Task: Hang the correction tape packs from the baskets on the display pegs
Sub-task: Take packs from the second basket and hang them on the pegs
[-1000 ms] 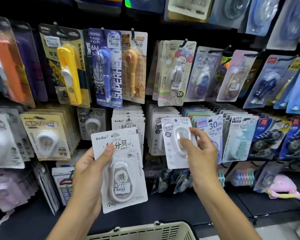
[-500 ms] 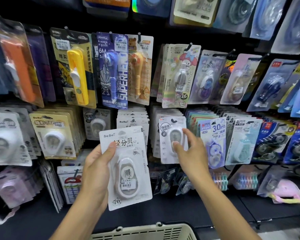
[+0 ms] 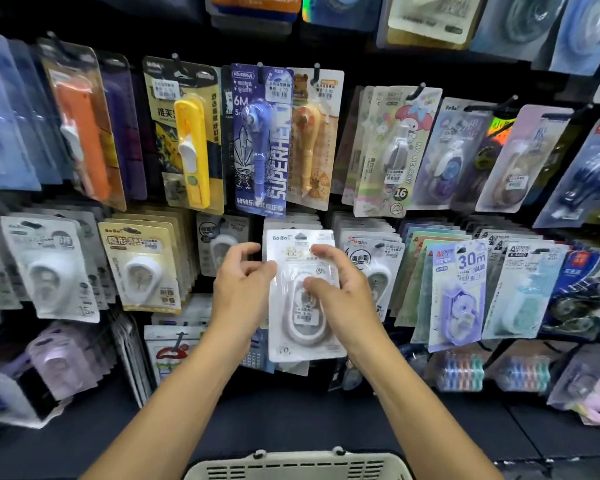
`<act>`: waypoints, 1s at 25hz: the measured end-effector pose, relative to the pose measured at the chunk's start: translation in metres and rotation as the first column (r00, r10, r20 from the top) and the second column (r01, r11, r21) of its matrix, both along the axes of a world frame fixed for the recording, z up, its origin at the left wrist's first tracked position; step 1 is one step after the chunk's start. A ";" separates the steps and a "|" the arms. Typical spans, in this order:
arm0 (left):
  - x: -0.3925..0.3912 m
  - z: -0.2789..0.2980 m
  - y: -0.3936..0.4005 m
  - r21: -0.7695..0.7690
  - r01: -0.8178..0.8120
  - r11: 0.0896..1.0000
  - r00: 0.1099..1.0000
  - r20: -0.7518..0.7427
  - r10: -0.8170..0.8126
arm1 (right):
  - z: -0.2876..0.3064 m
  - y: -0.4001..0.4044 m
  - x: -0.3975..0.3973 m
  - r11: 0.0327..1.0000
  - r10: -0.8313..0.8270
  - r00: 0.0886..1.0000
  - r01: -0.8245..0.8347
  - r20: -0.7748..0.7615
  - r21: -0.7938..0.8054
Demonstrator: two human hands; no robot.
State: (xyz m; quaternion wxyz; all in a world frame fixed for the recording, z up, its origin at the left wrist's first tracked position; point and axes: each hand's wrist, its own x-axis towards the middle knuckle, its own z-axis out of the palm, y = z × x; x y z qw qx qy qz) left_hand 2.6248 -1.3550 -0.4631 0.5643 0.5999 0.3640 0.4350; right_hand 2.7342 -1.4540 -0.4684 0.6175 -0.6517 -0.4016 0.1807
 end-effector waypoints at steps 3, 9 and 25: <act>-0.015 -0.022 -0.004 0.051 -0.019 0.998 0.999 0.051 0.017 | -0.006 0.001 -0.004 0.997 0.018 0.998 -0.014 0.058 -0.080; -0.053 -0.111 -0.013 0.247 -0.119 0.962 0.968 -0.188 0.168 | -0.044 -0.003 -0.007 0.943 -0.260 0.713 0.333 0.651 0.012; -0.091 -0.434 -0.059 -0.375 0.513 0.773 0.033 -0.890 -0.454 | -0.456 -0.138 -0.074 0.139 0.664 0.748 -0.117 0.005 -0.983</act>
